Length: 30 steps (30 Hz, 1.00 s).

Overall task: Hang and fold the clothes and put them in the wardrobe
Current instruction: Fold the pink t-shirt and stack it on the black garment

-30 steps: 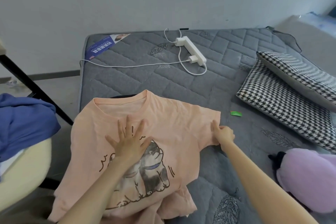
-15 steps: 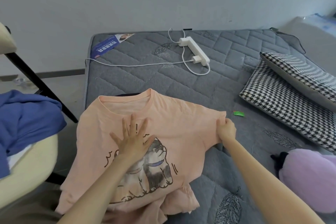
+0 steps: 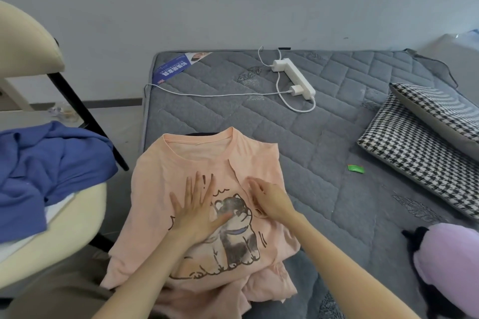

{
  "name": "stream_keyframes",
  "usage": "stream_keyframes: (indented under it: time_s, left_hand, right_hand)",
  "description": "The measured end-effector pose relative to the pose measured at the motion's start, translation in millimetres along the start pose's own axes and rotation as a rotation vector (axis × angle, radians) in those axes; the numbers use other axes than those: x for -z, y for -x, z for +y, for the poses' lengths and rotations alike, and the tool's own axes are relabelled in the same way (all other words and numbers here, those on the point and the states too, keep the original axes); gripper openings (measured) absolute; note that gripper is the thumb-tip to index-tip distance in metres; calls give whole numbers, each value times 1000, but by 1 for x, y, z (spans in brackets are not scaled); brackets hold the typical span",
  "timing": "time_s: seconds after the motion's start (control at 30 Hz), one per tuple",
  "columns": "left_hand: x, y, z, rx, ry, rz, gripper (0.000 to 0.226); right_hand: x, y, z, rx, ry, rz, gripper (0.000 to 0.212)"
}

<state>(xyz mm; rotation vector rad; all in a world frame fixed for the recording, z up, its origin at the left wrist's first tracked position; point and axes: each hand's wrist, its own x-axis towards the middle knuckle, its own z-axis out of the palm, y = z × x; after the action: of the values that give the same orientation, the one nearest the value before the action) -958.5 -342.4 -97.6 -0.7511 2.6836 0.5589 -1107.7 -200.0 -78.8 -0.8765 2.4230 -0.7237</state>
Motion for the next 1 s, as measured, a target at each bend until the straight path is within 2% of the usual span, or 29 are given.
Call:
stream_keyframes:
  time_s: [0.1, 0.17, 0.23, 0.33, 0.37, 0.47, 0.57, 0.63, 0.7, 0.8, 0.9, 1.0]
  left_hand:
    - [0, 6, -3, -7, -8, -17, 106]
    - [0, 7, -4, -8, -7, -14, 107]
    - [0, 7, -4, -5, 5, -18, 106]
    - [1, 8, -4, -18, 19, -21, 112]
    - [1, 9, -6, -25, 21, -18, 116]
    - [-1, 13, -11, -42, 29, -10, 120]
    - [-1, 16, -16, -73, 39, -22, 114]
    - [3, 19, -22, -91, 108, -30, 97]
    - [8, 23, -32, -114, 239, 46, 77]
    - [14, 31, -54, -120, 334, 293, 61]
    - [17, 36, -81, -18, 399, 435, 51]
    - [15, 41, -105, 199, 533, 481, 47]
  right_hand:
    - [0, -1, 6, 18, 28, 284, 36]
    - [1, -2, 11, 152, 138, 356, 38]
    - [-4, -7, 15, 258, 228, 248, 43]
    - [-17, -11, 25, 142, 327, -42, 50]
    - [-22, -11, 31, 98, 353, -86, 54]
    - [-35, -10, 44, 73, 459, -52, 78]
    - [-37, -12, 43, 5, 430, -71, 70]
    - [-34, -14, 35, -10, 390, -53, 58]
    - [-29, -11, 23, 52, 308, 108, 44]
    - [-29, -10, -10, 183, 175, 278, 30]
    - [-49, -14, -44, 376, 201, 292, 38]
    - [-74, -14, -78, 449, 232, 203, 51]
